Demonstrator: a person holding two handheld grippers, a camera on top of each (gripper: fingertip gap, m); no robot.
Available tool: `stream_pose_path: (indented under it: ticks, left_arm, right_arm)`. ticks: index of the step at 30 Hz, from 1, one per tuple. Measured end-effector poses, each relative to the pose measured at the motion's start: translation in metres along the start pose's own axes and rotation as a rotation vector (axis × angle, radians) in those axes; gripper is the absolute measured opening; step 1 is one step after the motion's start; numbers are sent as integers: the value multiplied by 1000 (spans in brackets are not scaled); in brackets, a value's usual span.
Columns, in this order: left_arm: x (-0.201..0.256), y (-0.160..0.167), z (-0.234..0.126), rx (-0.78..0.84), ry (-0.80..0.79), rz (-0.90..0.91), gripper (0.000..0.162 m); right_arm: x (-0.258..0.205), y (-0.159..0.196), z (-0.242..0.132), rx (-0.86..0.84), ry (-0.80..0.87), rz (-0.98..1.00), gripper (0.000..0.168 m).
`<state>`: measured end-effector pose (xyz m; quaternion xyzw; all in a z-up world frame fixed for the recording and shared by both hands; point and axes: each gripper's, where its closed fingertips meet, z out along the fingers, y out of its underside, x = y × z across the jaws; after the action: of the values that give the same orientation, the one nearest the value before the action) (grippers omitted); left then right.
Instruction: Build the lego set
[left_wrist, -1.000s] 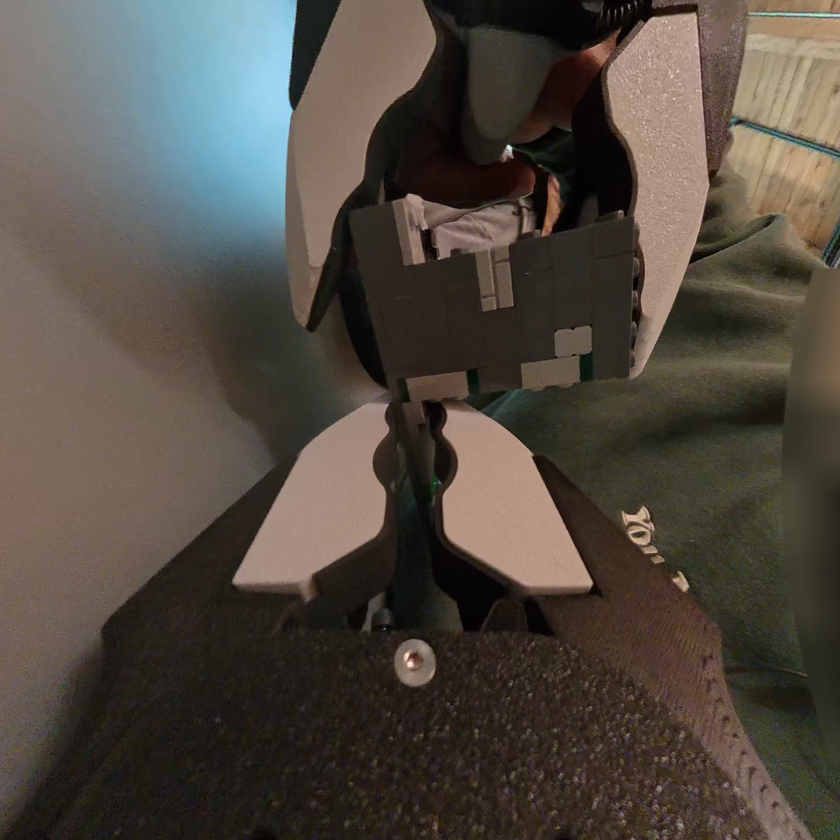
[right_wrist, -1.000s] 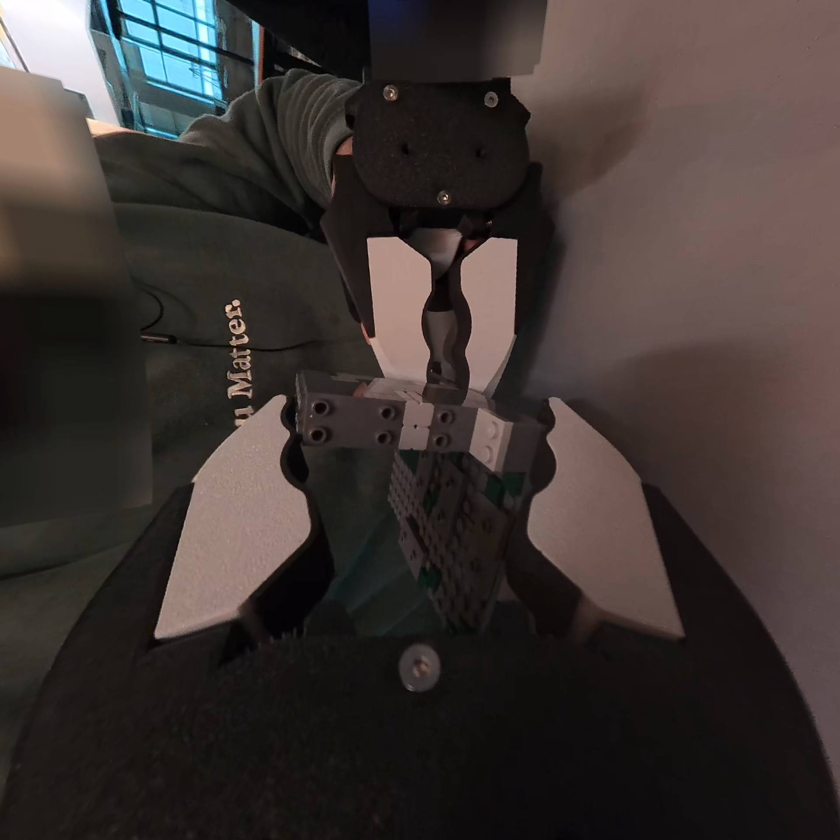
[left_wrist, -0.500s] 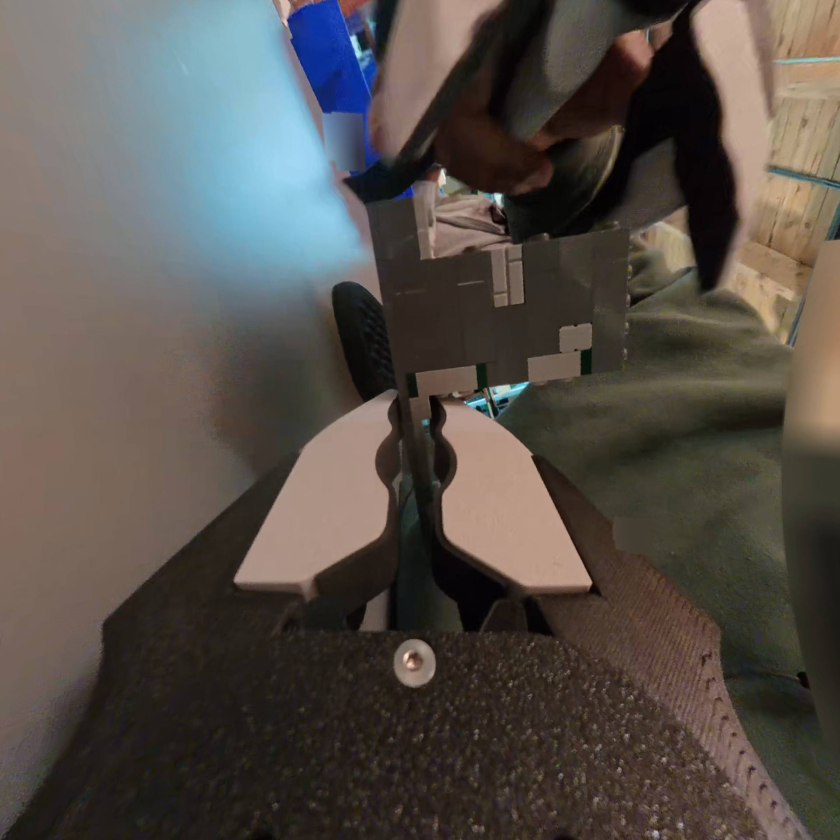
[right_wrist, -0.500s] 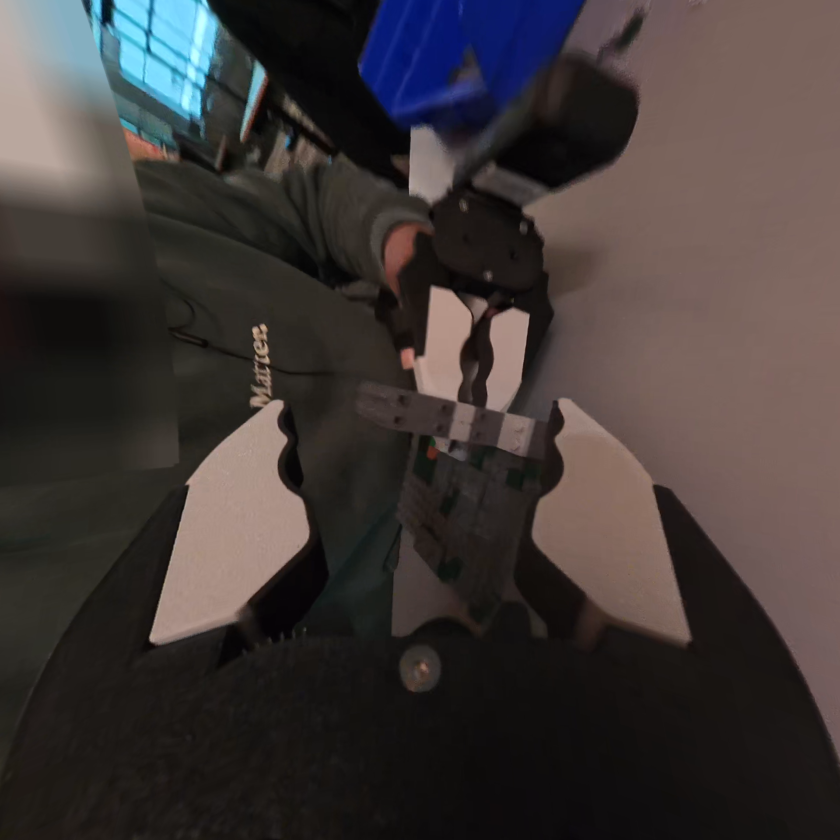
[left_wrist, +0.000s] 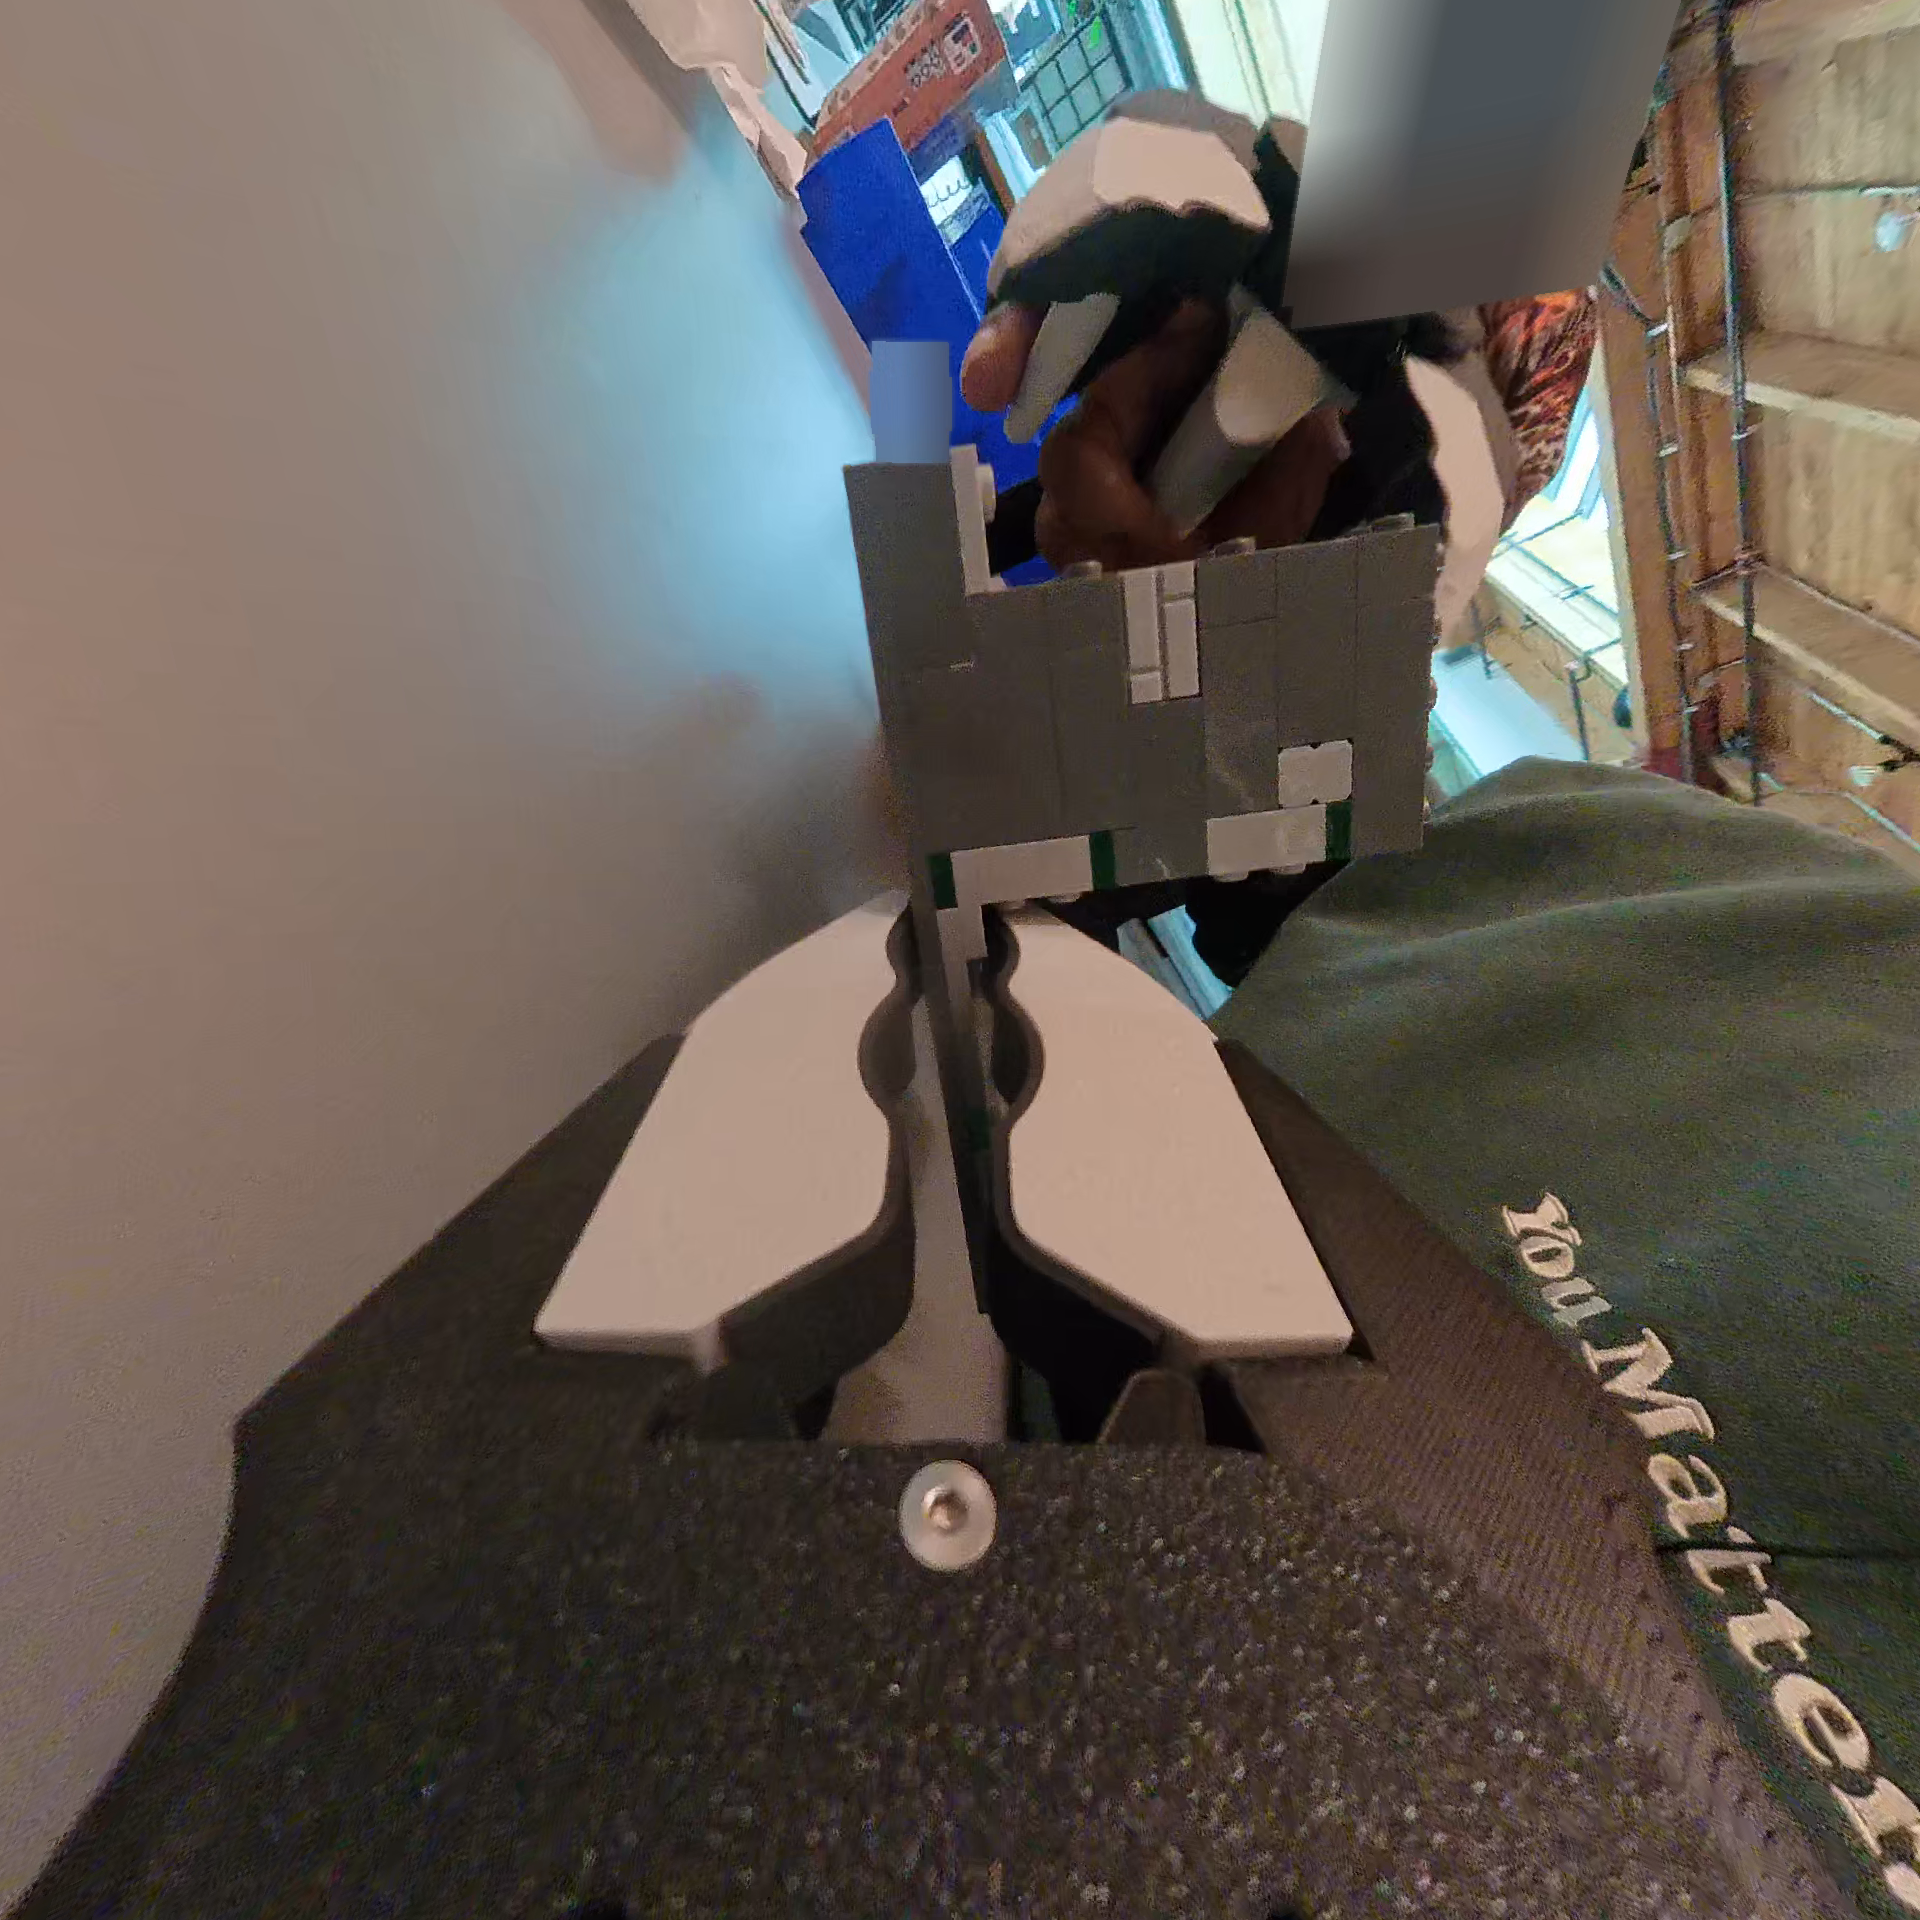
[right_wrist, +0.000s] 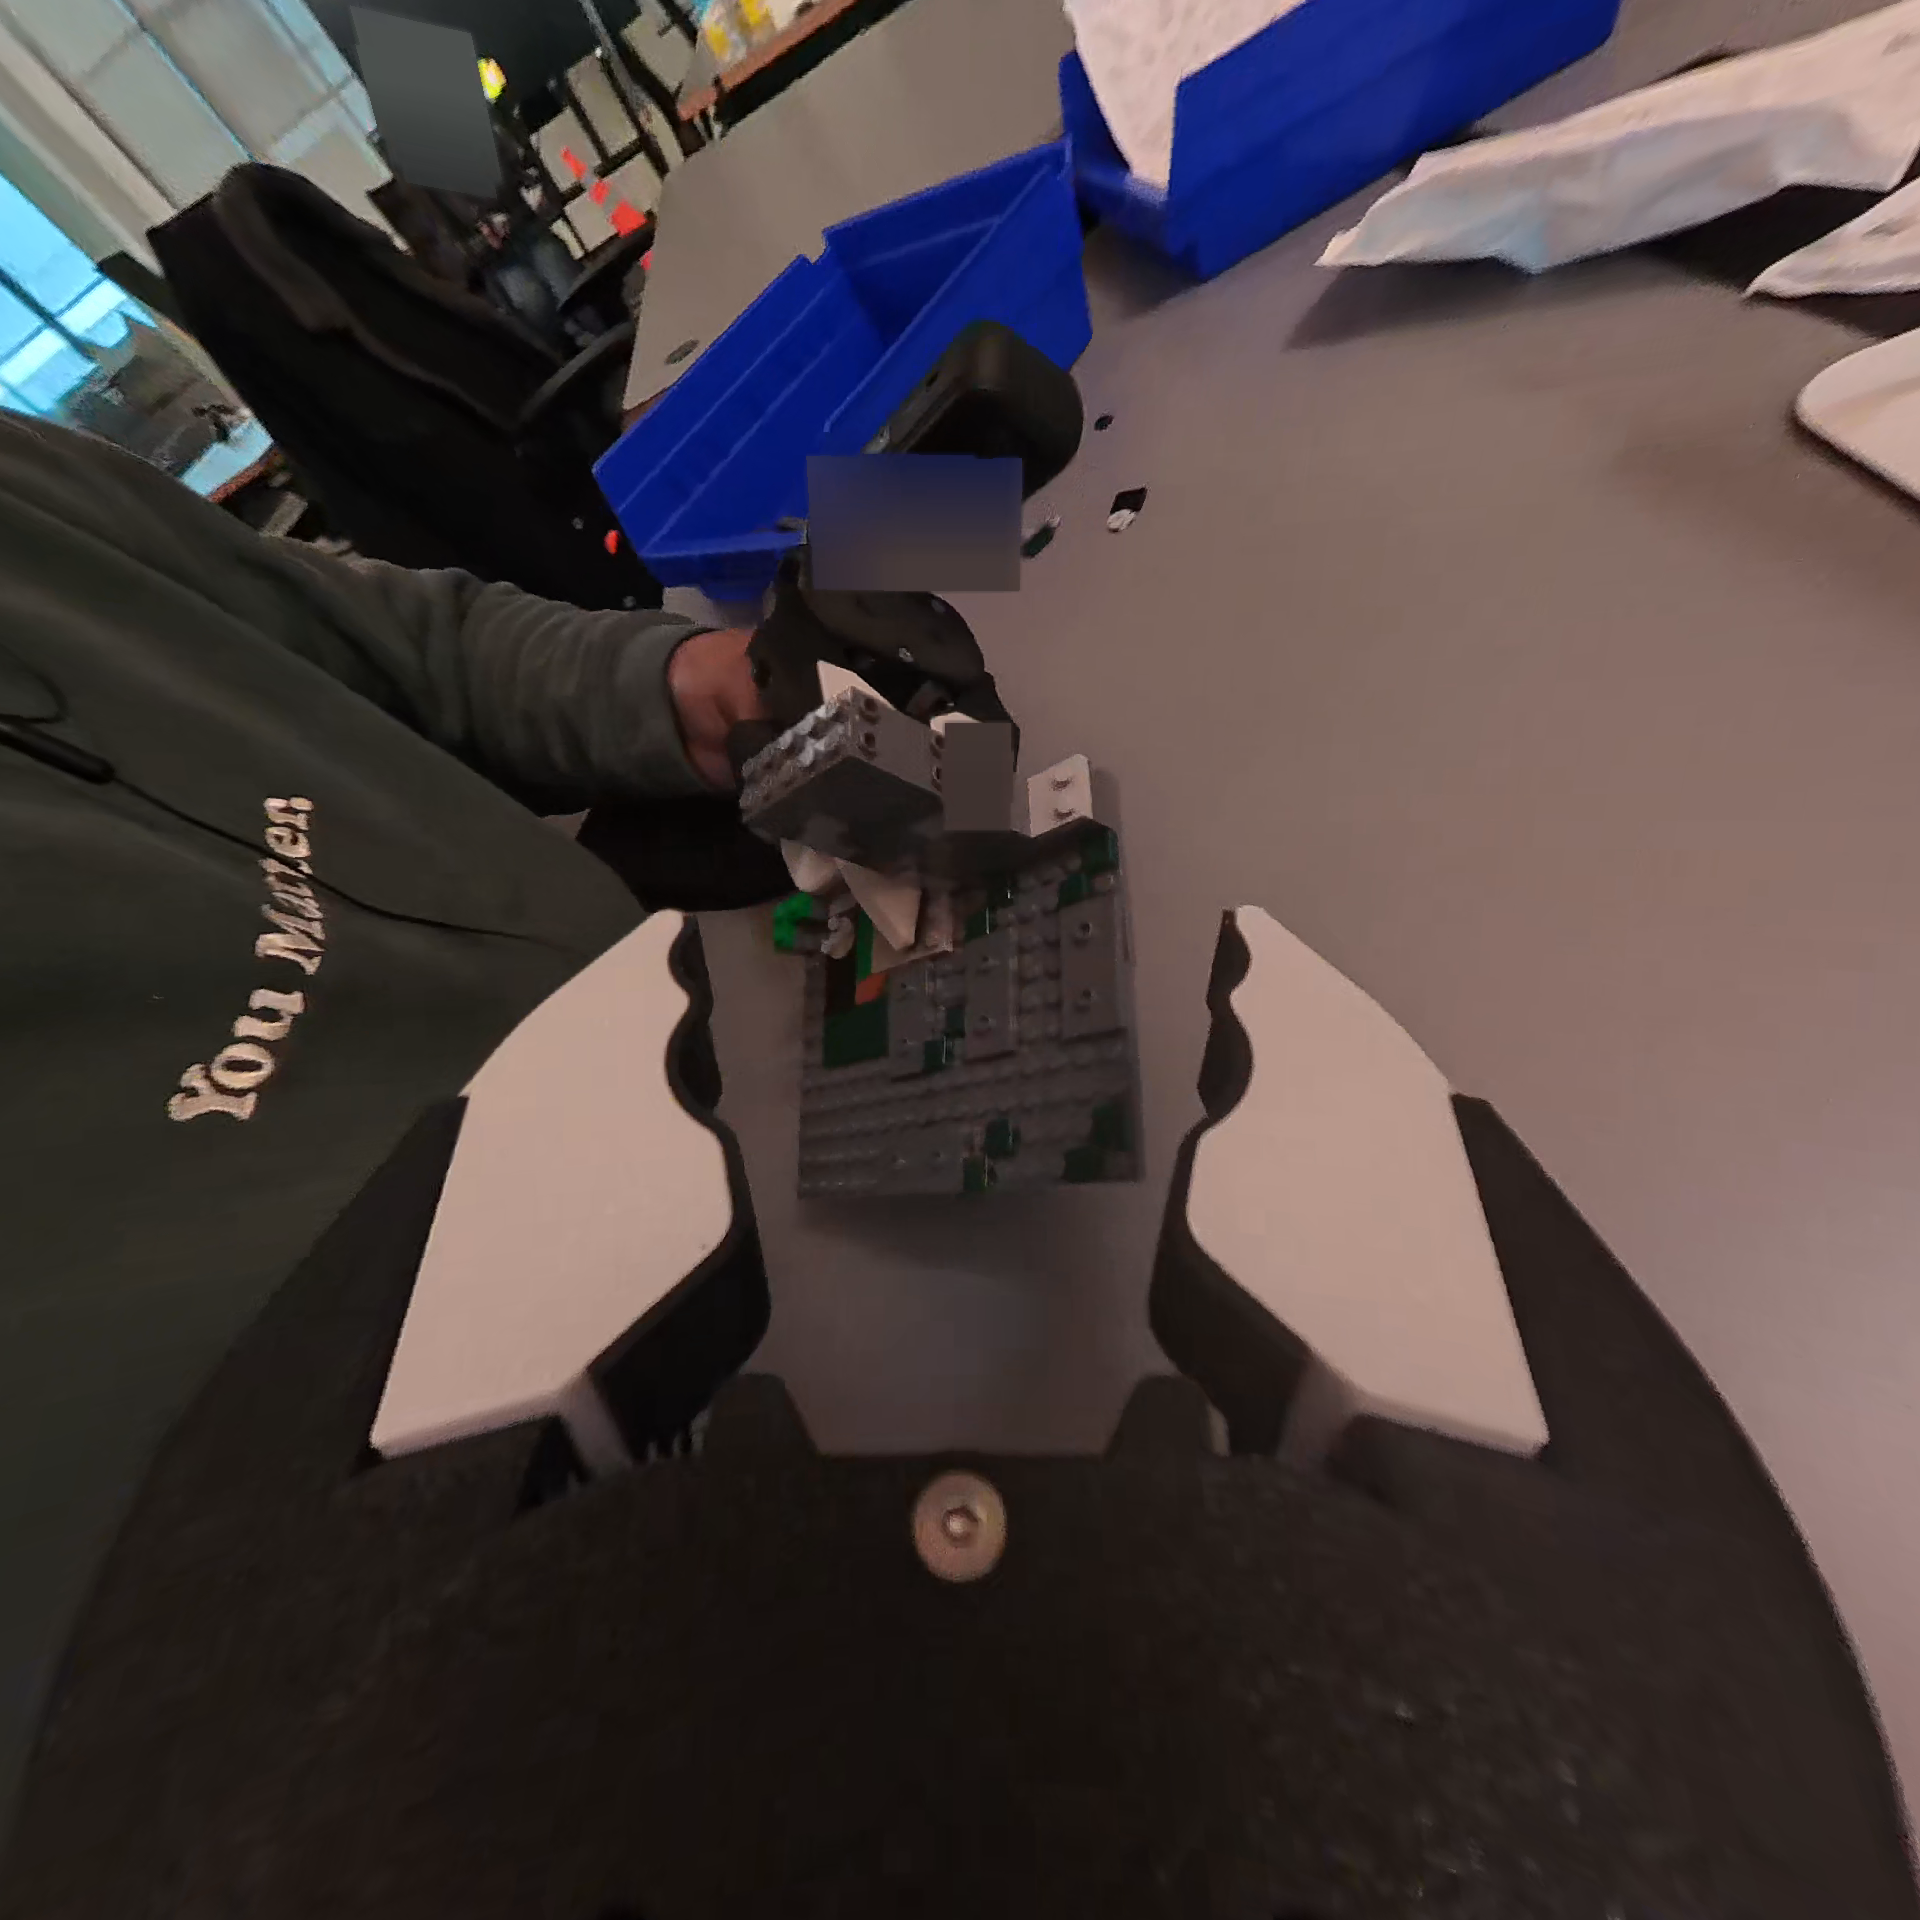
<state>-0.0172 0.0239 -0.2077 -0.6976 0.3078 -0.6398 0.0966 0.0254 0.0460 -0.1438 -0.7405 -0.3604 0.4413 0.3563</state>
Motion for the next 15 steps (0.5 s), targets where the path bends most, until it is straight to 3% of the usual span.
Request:
stream_pose_path:
  ticks: [9, 15]
  left_arm:
    - [-1, 1, 3, 6, -66, 57, 9]
    - [4, 0, 5, 3, -52, 53, 10]
  right_arm:
    - [-22, -7, 6, 119, 28, -89, 84]
    - [-13, -9, 16, 97, 73, -146, 81]
